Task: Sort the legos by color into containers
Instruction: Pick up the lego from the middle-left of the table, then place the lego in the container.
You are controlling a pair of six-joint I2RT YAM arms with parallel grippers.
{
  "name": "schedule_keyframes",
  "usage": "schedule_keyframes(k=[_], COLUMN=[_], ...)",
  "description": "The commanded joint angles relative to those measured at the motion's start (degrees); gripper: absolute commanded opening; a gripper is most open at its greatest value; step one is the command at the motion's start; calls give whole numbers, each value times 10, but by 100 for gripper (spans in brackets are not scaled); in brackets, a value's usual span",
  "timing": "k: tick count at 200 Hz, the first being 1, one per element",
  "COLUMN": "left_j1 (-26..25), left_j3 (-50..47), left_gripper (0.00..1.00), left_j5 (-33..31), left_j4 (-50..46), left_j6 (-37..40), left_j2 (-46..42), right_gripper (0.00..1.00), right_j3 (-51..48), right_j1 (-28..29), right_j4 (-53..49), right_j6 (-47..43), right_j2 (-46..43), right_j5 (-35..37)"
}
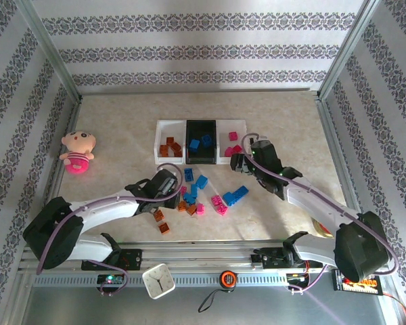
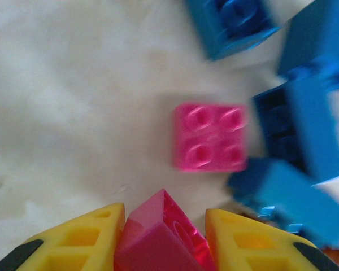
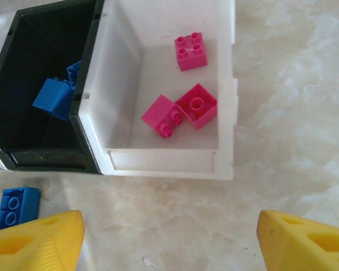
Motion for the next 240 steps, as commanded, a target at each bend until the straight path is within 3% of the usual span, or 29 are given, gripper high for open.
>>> schedule_keyframes(k=[1,45,100,112,144,184,215,240], left_j1=[-12,-8,24,25,31,56,83,86], left_j3=[101,350,665,714,805,736,493,316], left_gripper=[28,26,26,31,58,67,73,79], left_j5=[20,74,97,102,109,128,124,99], left_j4=[-2,9,-77,-94,-117,-43,98,135], left_j6=[25,61,76,71,54,12,-22,-15], left_j2=[18,224,468,504,555,478,308,161], right_gripper=[80,80,80,80,81,80,80,79], right_j3=[-29,-69,-94,-101,-116,-138,-121,-74], right_j1=[-14,-24,-23,-21,-11,10,73,129], right_j4=[4,-17,-35,-33,-34,1,27,-8], right_j6=[26,31,30,33,28,17,-4,-26], right_j2=[-35,-85,-104,-105,-106,-116,-71,-3], right_j5=[25,37,24,18,1,-62,-76,-40])
